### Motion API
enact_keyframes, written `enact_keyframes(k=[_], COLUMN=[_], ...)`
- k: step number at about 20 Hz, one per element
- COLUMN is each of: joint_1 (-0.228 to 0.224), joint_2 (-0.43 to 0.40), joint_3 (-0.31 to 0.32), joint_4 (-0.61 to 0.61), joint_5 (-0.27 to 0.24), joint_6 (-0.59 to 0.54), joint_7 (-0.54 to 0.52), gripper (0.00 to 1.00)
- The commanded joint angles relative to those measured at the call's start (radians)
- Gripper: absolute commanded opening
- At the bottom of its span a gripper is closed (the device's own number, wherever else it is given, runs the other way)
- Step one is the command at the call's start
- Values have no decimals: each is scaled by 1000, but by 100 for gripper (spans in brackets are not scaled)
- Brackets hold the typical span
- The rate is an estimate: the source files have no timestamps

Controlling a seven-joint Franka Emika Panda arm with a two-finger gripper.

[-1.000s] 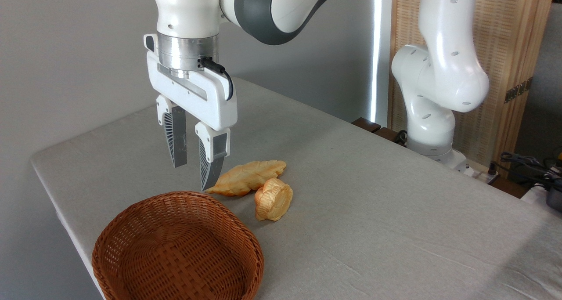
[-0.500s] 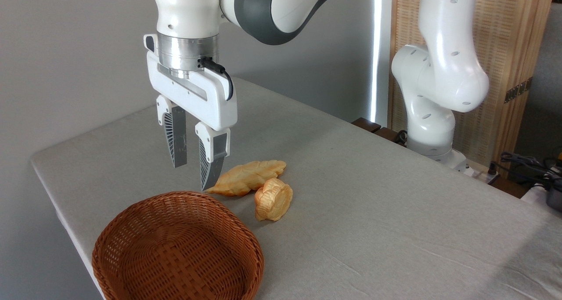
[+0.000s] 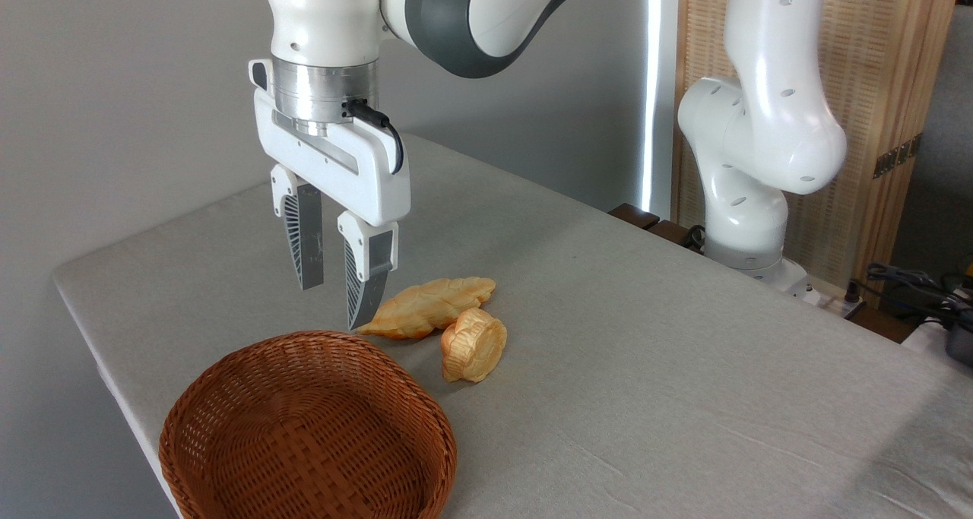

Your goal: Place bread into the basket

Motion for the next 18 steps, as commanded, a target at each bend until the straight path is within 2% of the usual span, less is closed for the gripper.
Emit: enact_keyframes(k=[1,18], joint_1=[-5,-5], joint_2=[-4,-7], joint_3=[10,26], joint_4=[14,14], joint_5=[9,9], joint_6=[-25,-36], joint_7=[8,12], gripper=[100,100])
